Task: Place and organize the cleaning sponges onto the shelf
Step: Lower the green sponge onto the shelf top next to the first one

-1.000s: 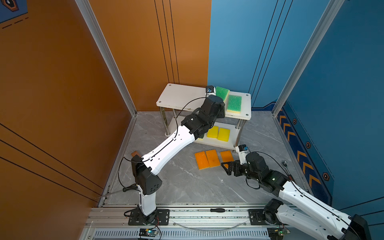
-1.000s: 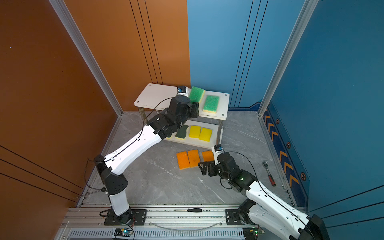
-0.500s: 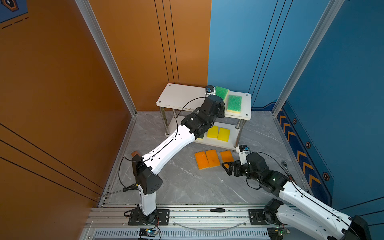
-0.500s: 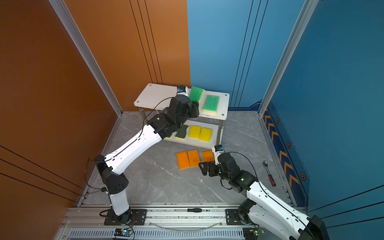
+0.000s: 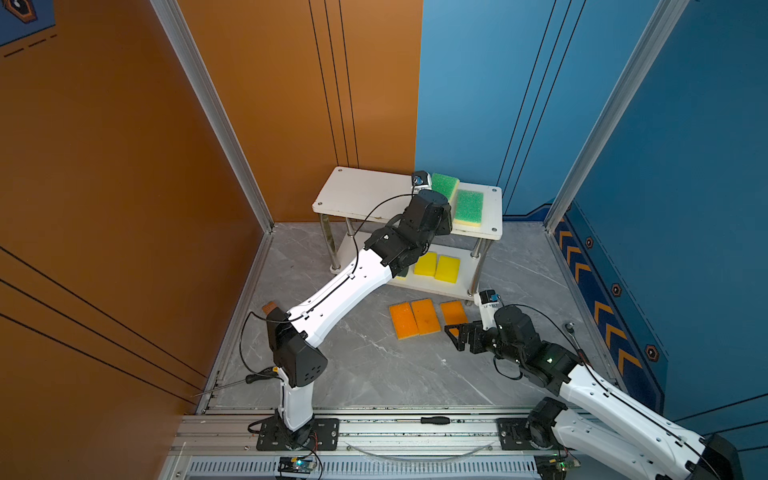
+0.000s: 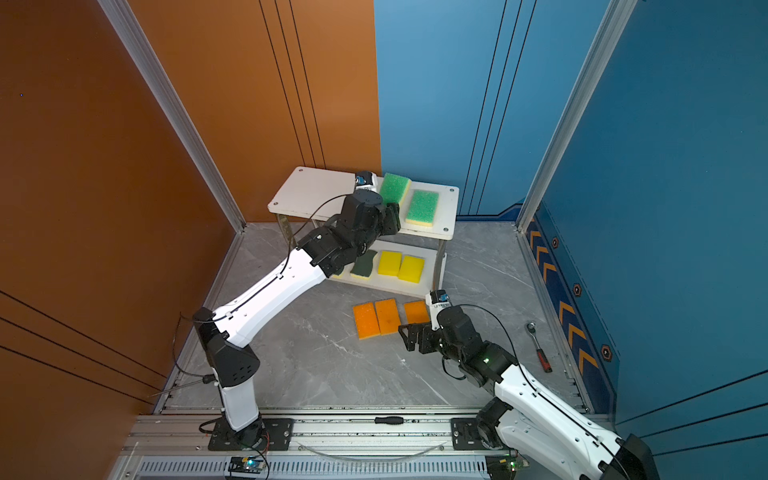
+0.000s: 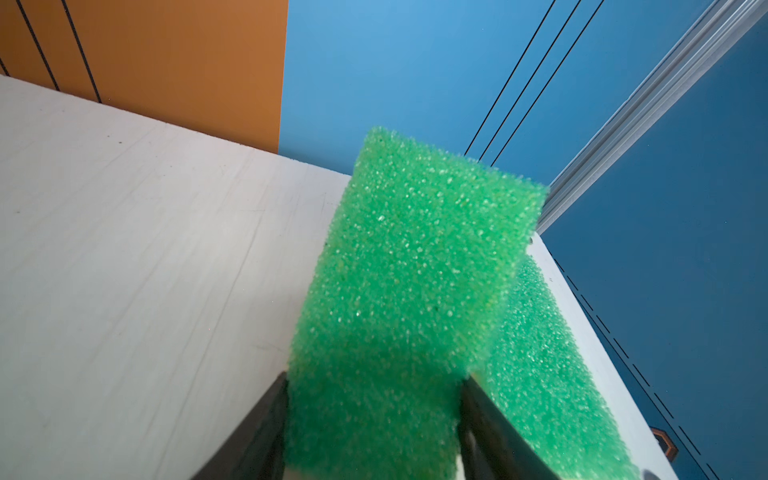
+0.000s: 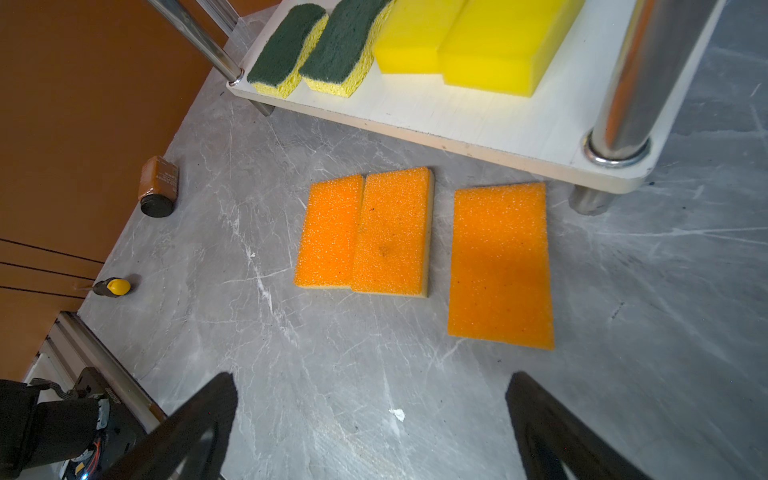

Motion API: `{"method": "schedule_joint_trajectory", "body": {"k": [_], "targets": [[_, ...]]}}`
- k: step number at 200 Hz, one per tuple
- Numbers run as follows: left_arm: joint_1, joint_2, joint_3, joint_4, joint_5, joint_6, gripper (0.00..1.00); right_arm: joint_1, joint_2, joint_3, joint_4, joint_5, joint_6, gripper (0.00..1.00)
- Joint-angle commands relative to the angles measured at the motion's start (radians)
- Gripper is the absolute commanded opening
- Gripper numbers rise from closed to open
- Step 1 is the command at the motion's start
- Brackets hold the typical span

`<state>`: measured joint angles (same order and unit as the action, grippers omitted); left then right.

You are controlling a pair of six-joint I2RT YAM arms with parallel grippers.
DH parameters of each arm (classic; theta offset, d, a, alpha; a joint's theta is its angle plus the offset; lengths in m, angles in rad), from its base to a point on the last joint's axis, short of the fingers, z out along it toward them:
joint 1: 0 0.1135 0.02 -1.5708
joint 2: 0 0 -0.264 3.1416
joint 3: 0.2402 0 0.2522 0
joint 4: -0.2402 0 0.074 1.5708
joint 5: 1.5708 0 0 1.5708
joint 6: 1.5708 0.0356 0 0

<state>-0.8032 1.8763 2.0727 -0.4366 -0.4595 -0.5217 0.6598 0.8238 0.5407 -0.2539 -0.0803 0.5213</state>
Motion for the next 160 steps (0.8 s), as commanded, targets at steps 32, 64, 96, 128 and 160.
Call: {"method": "schedule_joint_trajectory", "body": {"k": [32, 64, 96, 128, 160], "targets": [[0.010, 0.016, 0.020, -0.014, 0.008, -0.009, 0.66, -0.007, -0.017, -0.013, -0.025, 0.016, -0.006, 1.00], [0.011, 0.018, 0.017, -0.013, 0.003, -0.012, 0.67, -0.009, -0.020, -0.015, -0.027, 0.015, -0.006, 1.00], [0.012, 0.022, 0.017, -0.013, 0.007, -0.013, 0.67, -0.009, -0.022, -0.016, -0.027, 0.016, -0.006, 1.00], [0.013, 0.022, 0.017, -0.013, 0.009, -0.013, 0.68, -0.010, -0.020, -0.014, -0.027, 0.015, -0.006, 1.00], [0.013, 0.024, 0.015, -0.013, 0.006, -0.014, 0.70, -0.012, -0.020, -0.015, -0.027, 0.013, -0.006, 1.00]]}}
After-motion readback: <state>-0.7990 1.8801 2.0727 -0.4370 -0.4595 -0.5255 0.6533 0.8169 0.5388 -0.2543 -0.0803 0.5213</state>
